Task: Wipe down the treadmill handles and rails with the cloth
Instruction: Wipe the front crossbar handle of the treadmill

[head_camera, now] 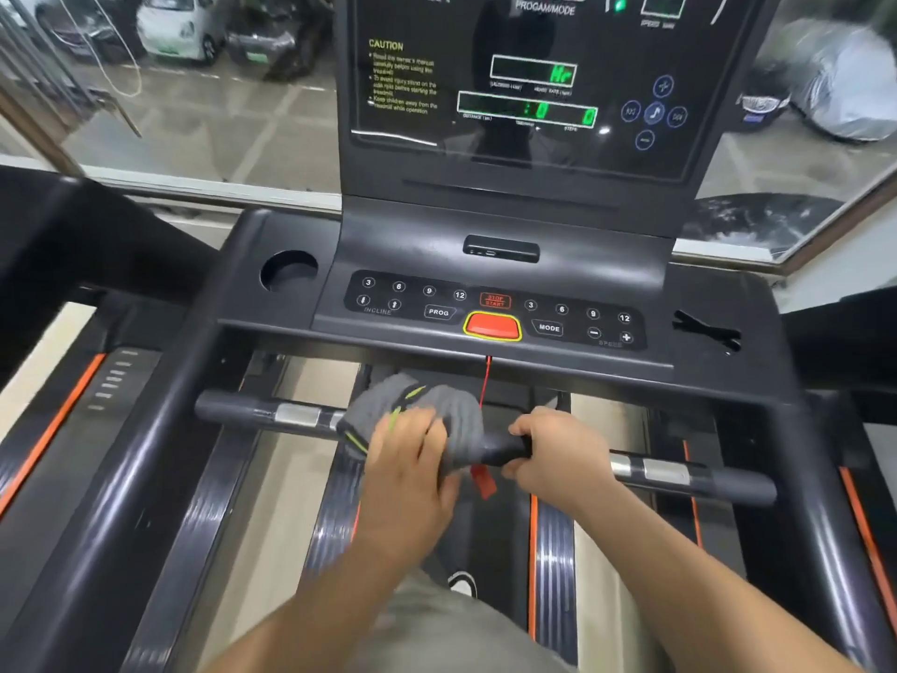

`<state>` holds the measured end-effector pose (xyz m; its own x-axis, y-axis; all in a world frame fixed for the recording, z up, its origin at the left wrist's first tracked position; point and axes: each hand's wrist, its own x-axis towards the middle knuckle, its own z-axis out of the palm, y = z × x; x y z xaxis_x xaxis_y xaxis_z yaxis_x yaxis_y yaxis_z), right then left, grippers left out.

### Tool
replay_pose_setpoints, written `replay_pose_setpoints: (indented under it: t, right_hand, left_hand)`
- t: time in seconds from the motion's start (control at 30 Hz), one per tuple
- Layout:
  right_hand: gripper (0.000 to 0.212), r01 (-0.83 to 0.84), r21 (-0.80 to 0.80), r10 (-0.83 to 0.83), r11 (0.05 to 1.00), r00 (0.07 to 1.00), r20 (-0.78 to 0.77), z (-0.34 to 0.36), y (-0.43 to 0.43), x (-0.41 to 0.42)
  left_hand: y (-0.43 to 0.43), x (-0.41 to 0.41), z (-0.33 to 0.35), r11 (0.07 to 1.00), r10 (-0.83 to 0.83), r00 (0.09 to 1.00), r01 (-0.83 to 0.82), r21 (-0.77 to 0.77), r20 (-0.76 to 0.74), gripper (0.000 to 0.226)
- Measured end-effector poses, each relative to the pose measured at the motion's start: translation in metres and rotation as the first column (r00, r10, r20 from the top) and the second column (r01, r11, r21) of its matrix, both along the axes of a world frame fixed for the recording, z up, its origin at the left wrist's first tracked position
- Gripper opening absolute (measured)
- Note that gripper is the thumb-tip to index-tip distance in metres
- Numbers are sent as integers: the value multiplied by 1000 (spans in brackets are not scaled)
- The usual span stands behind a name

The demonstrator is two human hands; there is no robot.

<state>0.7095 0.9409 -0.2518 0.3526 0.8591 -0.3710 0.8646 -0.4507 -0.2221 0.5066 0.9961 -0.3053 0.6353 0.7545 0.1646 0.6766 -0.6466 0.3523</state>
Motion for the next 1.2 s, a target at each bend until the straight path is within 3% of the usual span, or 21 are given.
replay_pose_setpoints:
  t: [0.1,0.23,0.3,0.4,0.5,0.53,0.63,0.77,0.87,0.93,1.0,1.1,1.13,1.2]
  right_hand:
    - [39,6,-3,-6,1000,1000,3,-1,0,1]
    - [36,27,5,-27,1000,999,17,-2,1,-2]
    - [38,52,12,-52,999,998,22,-1,0,-5]
    - [38,85,45,-85,995,996,14,-2,-3,-10]
    - [34,76,66,-78,995,997,27,-5,-11,-17]
    - [36,69,63,-71,996,997,32,-6,-15,-20]
    - [62,52,53,-51,997,998,-20,-8,-26,-19]
    - [70,59,109,-56,992,998,-26,-4,-47,1]
    - [67,106,101,-109,989,994,24,5,-60,17]
    - [67,129,43,-130,991,991,27,10,-65,30]
    - [68,134,-12,-133,991,991,21,14,-68,44]
    - [59,113,-71,-111,991,994,22,17,-69,65]
    - [54,96,-87,-94,992,995,30,19,-67,71]
    - [38,69,-100,-66,993,997,33,20,-63,79]
  left_hand:
    - [-1,-13,-11,995,-90,994,93,39,-65,64]
    - [44,15,13,993,-58,952,87,84,-301,42]
    - [64,33,30,998,-30,913,1,-70,-407,48]
    - [82,48,36,928,-73,894,-102,-359,-442,57]
    - [73,33,31,967,-54,934,-39,-252,-352,51]
    - [62,21,27,981,-45,964,-8,-195,-262,48]
    - [39,-20,14,974,-52,988,82,-213,142,48]
    - [24,-52,28,935,137,966,-53,-351,218,45]
    - [23,-45,53,743,449,838,-156,-651,311,46]
    - [24,-31,74,658,565,749,-157,-737,345,39]
    - [18,-11,95,734,507,785,-177,-655,356,39]
    - [-5,26,111,944,218,914,-108,-313,343,40]
    - [-15,41,108,987,96,948,-51,-154,303,40]
    - [-36,69,82,991,-114,990,108,83,76,48]
